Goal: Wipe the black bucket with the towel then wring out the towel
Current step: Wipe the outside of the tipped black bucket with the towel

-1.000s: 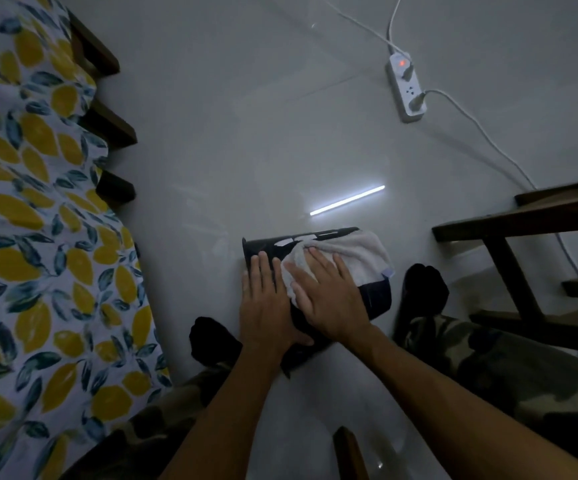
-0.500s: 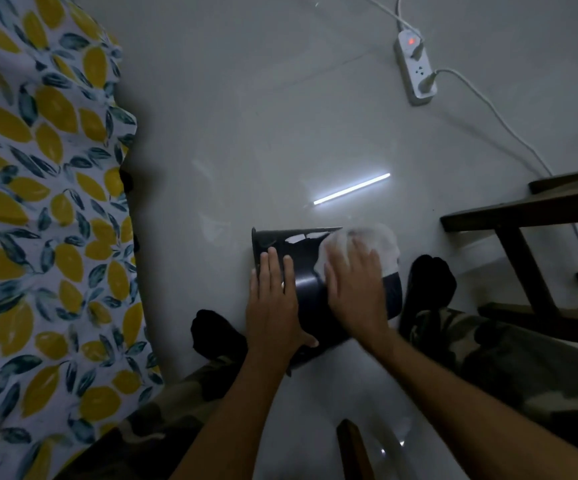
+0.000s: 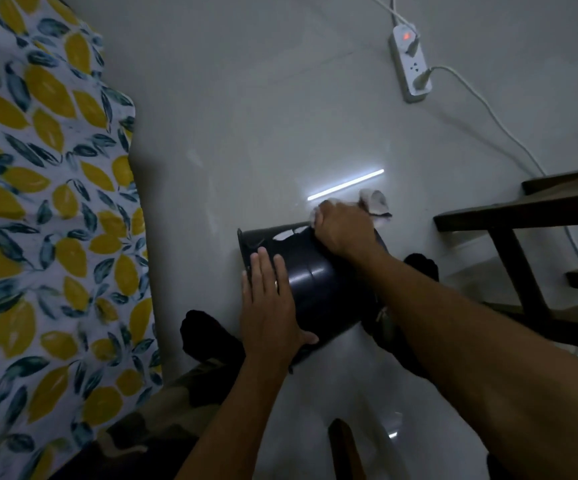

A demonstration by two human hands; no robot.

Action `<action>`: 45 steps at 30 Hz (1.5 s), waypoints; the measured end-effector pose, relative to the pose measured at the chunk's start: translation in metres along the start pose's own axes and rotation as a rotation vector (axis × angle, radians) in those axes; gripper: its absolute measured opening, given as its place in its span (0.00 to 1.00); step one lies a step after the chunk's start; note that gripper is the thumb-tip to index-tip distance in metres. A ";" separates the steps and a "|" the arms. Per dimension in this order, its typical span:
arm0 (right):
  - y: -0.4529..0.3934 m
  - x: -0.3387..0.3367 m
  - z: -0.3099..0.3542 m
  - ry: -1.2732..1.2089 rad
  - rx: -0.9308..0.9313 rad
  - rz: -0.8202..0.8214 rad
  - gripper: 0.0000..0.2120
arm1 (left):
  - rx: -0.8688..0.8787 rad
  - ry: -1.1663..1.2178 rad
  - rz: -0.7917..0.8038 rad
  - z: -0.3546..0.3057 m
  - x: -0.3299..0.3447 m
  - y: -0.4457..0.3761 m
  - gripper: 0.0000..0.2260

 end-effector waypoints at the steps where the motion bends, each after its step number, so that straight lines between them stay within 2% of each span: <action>1: -0.003 0.002 -0.010 0.009 0.037 0.028 0.23 | 0.017 -0.003 0.001 -0.002 0.001 0.001 0.72; 7: 0.007 -0.002 0.003 -0.105 0.048 0.015 0.21 | 0.042 -0.040 0.016 -0.002 0.000 -0.003 0.72; 12: 0.043 -0.019 0.055 -0.298 -0.220 0.194 0.17 | 0.048 -0.061 0.036 -0.004 -0.005 -0.004 0.70; 15: 0.053 -0.023 0.061 -0.344 -0.323 0.257 0.18 | 0.045 -0.062 0.039 -0.006 -0.002 0.001 0.69; 17: 0.035 -0.025 0.045 -0.224 -0.262 0.307 0.19 | 0.040 -0.065 0.021 -0.007 -0.002 0.002 0.70; 19: 0.012 -0.025 0.016 -0.056 -0.096 0.294 0.17 | 0.047 -0.044 0.035 -0.008 -0.004 0.002 0.70; 21: -0.001 -0.026 -0.014 -0.006 0.008 0.290 0.14 | 0.059 -0.040 0.027 -0.007 -0.007 -0.002 0.69; 23: -0.001 -0.028 -0.030 -0.132 0.072 0.284 0.12 | 0.065 -0.034 0.029 -0.006 -0.007 -0.005 0.69; 25: 0.009 -0.028 -0.031 -0.250 0.019 0.188 0.14 | 0.065 -0.043 0.031 -0.005 -0.005 -0.006 0.69; 27: 0.032 -0.026 -0.018 -0.397 -0.136 0.155 0.15 | 0.064 -0.057 0.030 -0.003 -0.004 -0.007 0.69; 29: 0.052 -0.024 -0.003 -0.494 -0.301 0.247 0.14 | 0.068 -0.070 0.027 -0.005 -0.002 -0.005 0.70; 32: 0.058 -0.024 0.017 -0.553 -0.377 0.425 0.15 | 0.055 -0.093 0.022 -0.008 0.003 -0.001 0.70; 36: 0.029 -0.017 0.050 -0.375 -0.406 0.469 0.16 | 0.031 -0.049 0.020 -0.008 0.009 0.001 0.71; 38: 0.013 -0.014 0.063 -0.309 -0.360 0.449 0.16 | 0.034 -0.050 0.022 -0.007 0.009 0.000 0.72; 41: -0.004 -0.007 0.063 -0.327 -0.188 0.397 0.17 | 0.041 -0.061 0.017 -0.006 0.008 -0.003 0.73; 45: -0.002 -0.005 0.024 -0.344 -0.053 0.211 0.16 | 0.052 -0.058 0.029 -0.006 0.005 -0.004 0.72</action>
Point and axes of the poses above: each hand's wrist, its own y-axis away from the middle knuckle, its own x-axis out of the palm, z = x × y, the point moved 1 cm from there along -y, towards the middle knuckle, and after that the axes turned 13 degrees about x, right-handed, at the moved point
